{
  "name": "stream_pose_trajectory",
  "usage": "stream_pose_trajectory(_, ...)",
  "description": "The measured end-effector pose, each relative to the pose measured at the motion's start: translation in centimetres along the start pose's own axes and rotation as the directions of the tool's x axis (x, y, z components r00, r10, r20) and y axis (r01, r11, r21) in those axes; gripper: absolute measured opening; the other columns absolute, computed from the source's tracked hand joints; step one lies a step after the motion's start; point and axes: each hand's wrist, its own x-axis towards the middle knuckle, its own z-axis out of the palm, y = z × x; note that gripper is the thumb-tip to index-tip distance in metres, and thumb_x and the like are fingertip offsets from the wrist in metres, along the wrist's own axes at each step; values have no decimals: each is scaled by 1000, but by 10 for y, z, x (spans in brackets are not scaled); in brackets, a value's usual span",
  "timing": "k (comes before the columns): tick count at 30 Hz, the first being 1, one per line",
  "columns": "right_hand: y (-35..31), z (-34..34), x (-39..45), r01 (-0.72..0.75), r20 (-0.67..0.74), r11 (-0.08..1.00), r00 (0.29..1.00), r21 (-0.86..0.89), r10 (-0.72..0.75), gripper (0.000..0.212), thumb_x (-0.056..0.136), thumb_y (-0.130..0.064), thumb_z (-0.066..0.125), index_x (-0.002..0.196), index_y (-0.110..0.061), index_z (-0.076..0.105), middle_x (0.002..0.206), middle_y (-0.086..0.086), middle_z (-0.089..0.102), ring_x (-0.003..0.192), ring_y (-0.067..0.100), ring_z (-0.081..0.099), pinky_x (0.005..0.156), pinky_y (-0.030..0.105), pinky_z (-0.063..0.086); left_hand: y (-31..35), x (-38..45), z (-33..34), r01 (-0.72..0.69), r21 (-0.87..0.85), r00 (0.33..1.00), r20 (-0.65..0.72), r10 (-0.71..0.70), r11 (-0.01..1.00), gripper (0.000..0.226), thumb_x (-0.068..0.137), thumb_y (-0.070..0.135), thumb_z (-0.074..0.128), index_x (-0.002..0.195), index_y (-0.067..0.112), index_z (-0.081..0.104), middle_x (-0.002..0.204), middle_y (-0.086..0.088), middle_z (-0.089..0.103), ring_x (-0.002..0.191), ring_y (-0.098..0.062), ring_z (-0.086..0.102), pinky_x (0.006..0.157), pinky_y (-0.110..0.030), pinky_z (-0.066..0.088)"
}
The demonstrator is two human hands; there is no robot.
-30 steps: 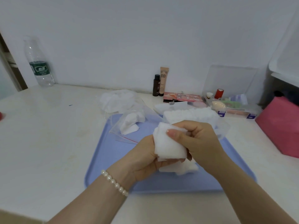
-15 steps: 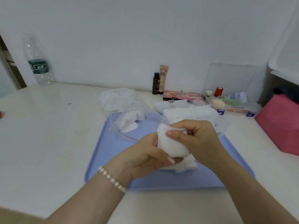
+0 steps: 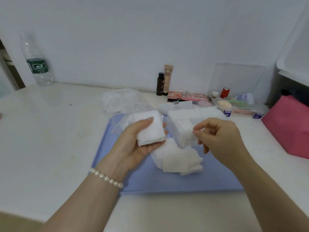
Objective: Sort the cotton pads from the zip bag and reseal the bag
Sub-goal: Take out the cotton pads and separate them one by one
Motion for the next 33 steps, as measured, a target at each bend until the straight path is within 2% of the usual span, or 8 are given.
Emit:
stream_pose_trajectory(7,5,18,-10,-76,256,936,951,-343,172,28,63,-34,83,71,-22,59,64,-8,50,57,6,47,54,21,36,-2,3,-3,56,21,997,-57,-55,998,41,82,37,57,109,7,63,91,-17,72,73,-27,70,72,-37,57)
stream_pose_trajectory(10,6,24,-16,-73,293,890,929,-450,224,34,61,-35,83,80,-20,59,71,-8,50,65,9,47,56,24,34,-5,3,-3,95,35,995,-26,-94,995,40,72,36,61,101,8,65,93,-19,71,80,-30,69,78,-40,53)
stream_pose_trajectory(14,2,26,-18,-20,289,885,941,-466,173,34,64,-27,80,61,-23,47,65,-10,48,61,8,45,56,24,34,-9,2,-1,138,37,990,-40,-136,990,36,75,31,64,104,10,64,101,-20,70,95,-34,66,78,-43,54)
stream_pose_trajectory(18,-9,11,-12,-109,401,988,905,-108,143,31,68,-6,79,54,-19,54,47,-13,50,45,-1,43,49,12,35,-11,2,0,94,56,995,-48,-91,994,24,90,26,55,105,9,63,97,-16,72,87,-28,69,64,-36,60)
stream_pose_trajectory(23,-16,-11,-8,-196,482,892,876,407,-28,28,74,11,65,66,-15,74,67,3,69,63,11,62,60,18,51,-15,2,2,36,158,999,3,-37,987,25,89,24,56,107,8,63,99,-12,72,86,-22,69,69,-38,59)
stream_pose_trajectory(25,-18,-7,-10,-113,419,882,902,458,-102,28,74,1,60,73,-22,77,76,-3,72,73,8,63,66,18,50,-19,2,3,19,255,999,20,-25,967,23,89,23,58,106,9,65,98,-10,72,85,-20,69,66,-35,59)
stream_pose_trajectory(28,-24,3,-13,41,263,887,948,460,-180,41,82,14,56,93,-23,70,71,-12,67,65,3,60,61,17,51,-24,1,4,8,390,997,73,-39,921,30,84,21,68,108,4,66,103,-16,69,90,-24,67,61,-30,55)
stream_pose_trajectory(33,-29,3,-14,-38,279,856,952,516,-127,50,70,10,66,108,-21,60,64,4,68,57,16,61,51,23,51,-24,-3,8,6,473,986,144,-84,881,32,70,23,65,96,7,68,88,-12,66,72,-21,60,53,-23,47)
